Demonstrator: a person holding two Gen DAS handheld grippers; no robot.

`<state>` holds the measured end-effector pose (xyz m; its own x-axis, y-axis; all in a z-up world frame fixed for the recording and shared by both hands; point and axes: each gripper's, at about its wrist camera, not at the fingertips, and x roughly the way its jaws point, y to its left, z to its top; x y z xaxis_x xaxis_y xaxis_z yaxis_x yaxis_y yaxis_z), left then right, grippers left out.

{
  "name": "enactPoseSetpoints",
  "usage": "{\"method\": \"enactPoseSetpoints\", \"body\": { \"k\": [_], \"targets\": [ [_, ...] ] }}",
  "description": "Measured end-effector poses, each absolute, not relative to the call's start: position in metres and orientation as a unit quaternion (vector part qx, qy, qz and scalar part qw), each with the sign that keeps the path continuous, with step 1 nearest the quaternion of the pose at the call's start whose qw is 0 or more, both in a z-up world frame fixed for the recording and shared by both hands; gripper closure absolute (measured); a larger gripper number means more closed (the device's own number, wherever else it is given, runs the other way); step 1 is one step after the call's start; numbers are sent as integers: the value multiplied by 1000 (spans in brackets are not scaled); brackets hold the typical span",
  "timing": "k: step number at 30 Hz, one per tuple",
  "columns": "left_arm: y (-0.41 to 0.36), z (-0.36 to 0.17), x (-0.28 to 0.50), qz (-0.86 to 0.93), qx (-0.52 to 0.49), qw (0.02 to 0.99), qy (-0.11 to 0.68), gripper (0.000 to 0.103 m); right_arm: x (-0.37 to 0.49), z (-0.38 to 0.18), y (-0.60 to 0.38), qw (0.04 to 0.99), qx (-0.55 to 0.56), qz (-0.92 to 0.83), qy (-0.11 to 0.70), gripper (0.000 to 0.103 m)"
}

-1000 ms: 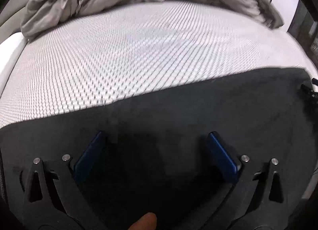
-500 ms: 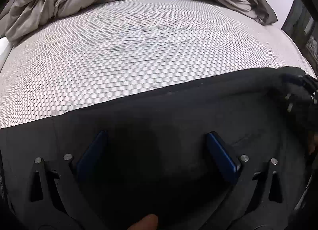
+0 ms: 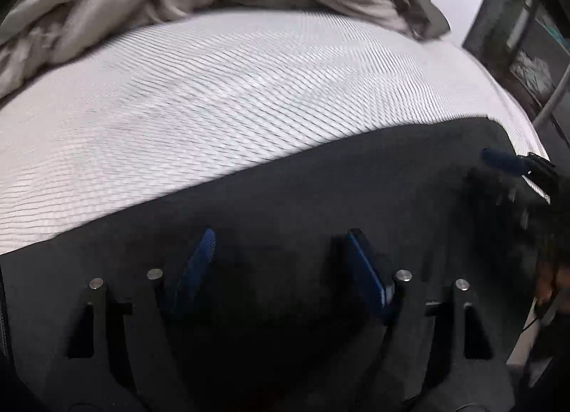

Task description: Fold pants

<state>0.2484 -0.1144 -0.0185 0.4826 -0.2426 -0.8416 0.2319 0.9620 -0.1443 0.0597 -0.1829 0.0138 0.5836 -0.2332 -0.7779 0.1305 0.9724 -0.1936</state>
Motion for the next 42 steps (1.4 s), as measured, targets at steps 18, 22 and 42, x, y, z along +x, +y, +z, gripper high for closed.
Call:
{"method": "enactPoseSetpoints", "body": {
  "k": [18,22,42],
  "targets": [
    [79,3,154,-4,-74,893,444,36,79,-6,-192,876,-68,-100,467,31],
    [7,-5,148,-88,-19,885,457,35,86,0,-153,885,-51,-50,461,31],
    [49,3,33,-91,-37,891,443,35,4,6,-187,893,-35,-78,442,30]
  ]
}}
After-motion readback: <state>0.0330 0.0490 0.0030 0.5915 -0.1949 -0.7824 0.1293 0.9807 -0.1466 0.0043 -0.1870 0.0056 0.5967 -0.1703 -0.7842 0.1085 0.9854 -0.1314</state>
